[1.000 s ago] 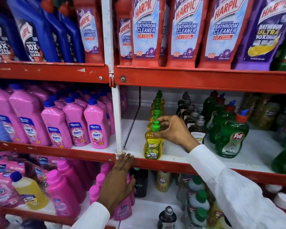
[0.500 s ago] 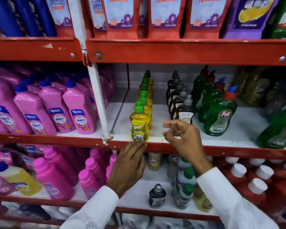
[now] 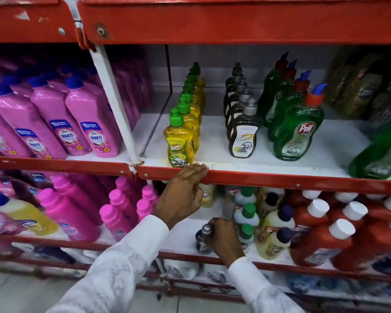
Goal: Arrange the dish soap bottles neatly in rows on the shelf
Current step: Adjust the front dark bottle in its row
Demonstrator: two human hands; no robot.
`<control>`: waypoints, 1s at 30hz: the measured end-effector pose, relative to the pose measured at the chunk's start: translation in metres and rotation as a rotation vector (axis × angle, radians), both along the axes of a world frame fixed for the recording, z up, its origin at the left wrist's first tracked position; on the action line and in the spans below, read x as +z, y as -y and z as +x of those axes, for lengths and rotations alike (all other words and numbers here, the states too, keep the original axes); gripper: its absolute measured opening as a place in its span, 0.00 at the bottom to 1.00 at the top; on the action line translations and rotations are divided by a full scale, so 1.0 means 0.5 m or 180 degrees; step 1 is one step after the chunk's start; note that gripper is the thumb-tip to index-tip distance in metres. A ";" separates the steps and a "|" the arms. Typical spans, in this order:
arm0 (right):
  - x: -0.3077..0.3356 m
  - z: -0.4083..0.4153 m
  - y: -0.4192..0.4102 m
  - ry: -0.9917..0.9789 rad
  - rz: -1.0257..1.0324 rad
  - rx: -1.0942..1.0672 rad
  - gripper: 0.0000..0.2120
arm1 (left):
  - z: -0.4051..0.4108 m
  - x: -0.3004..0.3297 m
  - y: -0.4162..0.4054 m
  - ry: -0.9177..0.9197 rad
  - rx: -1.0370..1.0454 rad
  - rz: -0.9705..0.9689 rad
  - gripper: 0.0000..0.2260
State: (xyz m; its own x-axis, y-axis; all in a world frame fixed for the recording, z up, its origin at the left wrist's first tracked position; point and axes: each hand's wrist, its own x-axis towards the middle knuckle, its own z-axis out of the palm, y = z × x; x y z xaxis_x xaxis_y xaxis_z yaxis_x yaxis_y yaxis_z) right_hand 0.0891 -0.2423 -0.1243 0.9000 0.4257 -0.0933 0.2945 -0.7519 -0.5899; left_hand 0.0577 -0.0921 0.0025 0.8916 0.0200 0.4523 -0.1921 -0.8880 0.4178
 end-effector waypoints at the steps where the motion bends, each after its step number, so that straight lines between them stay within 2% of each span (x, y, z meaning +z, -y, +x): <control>1: -0.008 0.005 0.000 0.0059 -0.0015 0.0028 0.09 | -0.001 0.003 0.000 -0.0033 0.0010 -0.0039 0.24; 6: 0.021 0.006 0.025 0.0049 0.0437 -0.0024 0.15 | -0.003 0.020 0.002 -0.0132 0.0066 -0.0091 0.25; 8: 0.060 0.000 0.046 0.0036 0.0669 0.0004 0.14 | -0.001 0.028 0.000 -0.0148 0.0100 -0.0096 0.25; 14: 0.282 -0.010 0.126 0.0302 0.1419 -0.0208 0.14 | 0.008 0.030 -0.001 -0.0076 0.0199 -0.0257 0.26; 20: 0.495 0.014 0.174 0.0988 0.2092 -0.0437 0.14 | 0.004 0.030 0.011 0.0028 0.0287 -0.0303 0.26; 25: 0.555 0.084 0.162 0.1391 0.1946 -0.0594 0.15 | 0.000 0.028 0.018 0.0041 0.0412 -0.0303 0.24; 30: 0.543 0.139 0.123 0.1220 0.1626 -0.0578 0.13 | -0.006 0.026 0.033 0.0078 0.0470 -0.0358 0.21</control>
